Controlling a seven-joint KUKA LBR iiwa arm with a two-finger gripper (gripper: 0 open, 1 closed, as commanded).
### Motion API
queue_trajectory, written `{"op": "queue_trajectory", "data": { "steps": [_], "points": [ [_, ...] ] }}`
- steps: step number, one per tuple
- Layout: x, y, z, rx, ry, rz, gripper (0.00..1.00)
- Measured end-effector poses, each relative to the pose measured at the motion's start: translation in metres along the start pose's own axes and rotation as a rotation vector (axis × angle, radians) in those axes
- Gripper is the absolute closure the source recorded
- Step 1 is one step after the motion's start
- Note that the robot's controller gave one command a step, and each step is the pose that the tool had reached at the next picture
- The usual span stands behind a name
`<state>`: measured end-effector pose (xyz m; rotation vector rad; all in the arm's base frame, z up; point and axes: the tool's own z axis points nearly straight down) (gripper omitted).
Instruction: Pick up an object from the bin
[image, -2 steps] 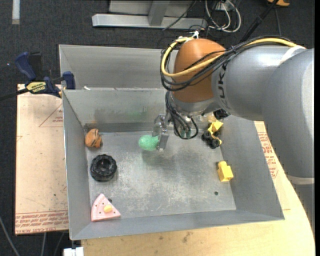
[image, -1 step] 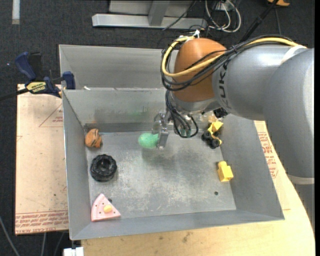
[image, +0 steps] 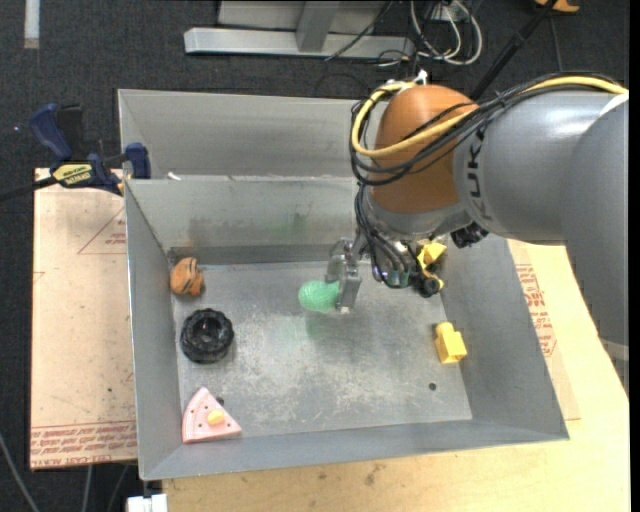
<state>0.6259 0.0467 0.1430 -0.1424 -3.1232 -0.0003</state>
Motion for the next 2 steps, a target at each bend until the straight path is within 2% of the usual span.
{"op": "queue_trajectory", "data": {
  "steps": [1,2],
  "points": [
    [-0.011,0.024,-0.069,0.001,-0.017,0.051,1.0],
    [-0.012,0.039,-0.084,-0.001,-0.019,0.059,1.0]
  ]
}}
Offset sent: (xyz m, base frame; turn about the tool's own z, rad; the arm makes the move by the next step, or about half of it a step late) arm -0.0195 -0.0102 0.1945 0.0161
